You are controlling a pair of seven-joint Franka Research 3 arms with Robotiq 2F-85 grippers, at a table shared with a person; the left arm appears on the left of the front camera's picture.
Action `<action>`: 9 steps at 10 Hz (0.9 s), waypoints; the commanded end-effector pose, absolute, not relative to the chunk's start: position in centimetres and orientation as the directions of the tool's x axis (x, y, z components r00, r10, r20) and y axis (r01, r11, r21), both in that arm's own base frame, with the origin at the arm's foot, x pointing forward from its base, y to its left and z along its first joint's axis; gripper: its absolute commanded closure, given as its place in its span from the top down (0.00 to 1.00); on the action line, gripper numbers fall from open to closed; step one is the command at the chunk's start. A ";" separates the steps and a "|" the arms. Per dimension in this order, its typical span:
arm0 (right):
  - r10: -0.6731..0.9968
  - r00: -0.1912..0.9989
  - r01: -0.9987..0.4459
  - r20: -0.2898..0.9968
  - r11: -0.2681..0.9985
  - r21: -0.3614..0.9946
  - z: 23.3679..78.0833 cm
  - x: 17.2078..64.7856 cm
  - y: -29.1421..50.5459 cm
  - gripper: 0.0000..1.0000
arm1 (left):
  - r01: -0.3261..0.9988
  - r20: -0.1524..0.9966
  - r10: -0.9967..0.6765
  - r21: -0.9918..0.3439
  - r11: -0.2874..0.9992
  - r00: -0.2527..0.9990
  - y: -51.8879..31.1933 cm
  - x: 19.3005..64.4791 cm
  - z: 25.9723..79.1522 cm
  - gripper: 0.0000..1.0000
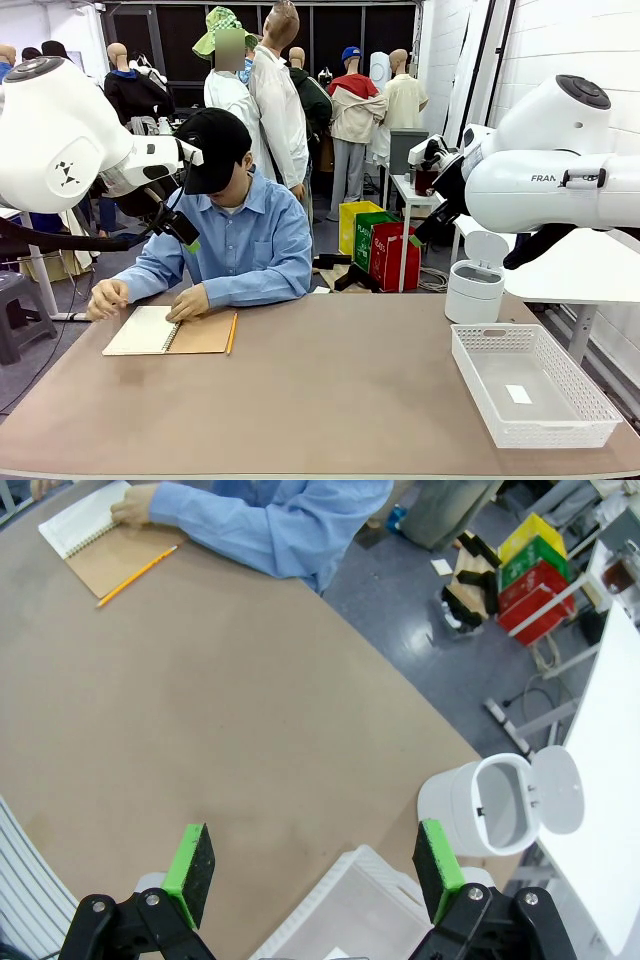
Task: Sort the paper based on its condition.
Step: If a person hands you a paper, place it in the Organizing basket , and if it's crumpled, put it in the Trash can.
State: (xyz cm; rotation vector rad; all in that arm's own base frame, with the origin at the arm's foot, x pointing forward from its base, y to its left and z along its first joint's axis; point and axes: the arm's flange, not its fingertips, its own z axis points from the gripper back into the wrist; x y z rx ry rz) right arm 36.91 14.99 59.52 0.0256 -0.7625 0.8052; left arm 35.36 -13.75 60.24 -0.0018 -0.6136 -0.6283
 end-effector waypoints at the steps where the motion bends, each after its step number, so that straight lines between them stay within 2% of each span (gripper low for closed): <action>1: 0.643 0.450 -0.661 0.620 0.706 -0.253 59.7 36.9 15.0 1.00 | 0.557 0.541 -0.554 0.179 0.811 0.633 -13.7 35.3 60.4 1.00; 9: 0.643 0.450 -0.661 0.620 0.706 -0.253 59.7 36.9 15.0 1.00 | 0.557 0.541 -0.554 0.179 0.811 0.633 -13.7 35.3 60.4 1.00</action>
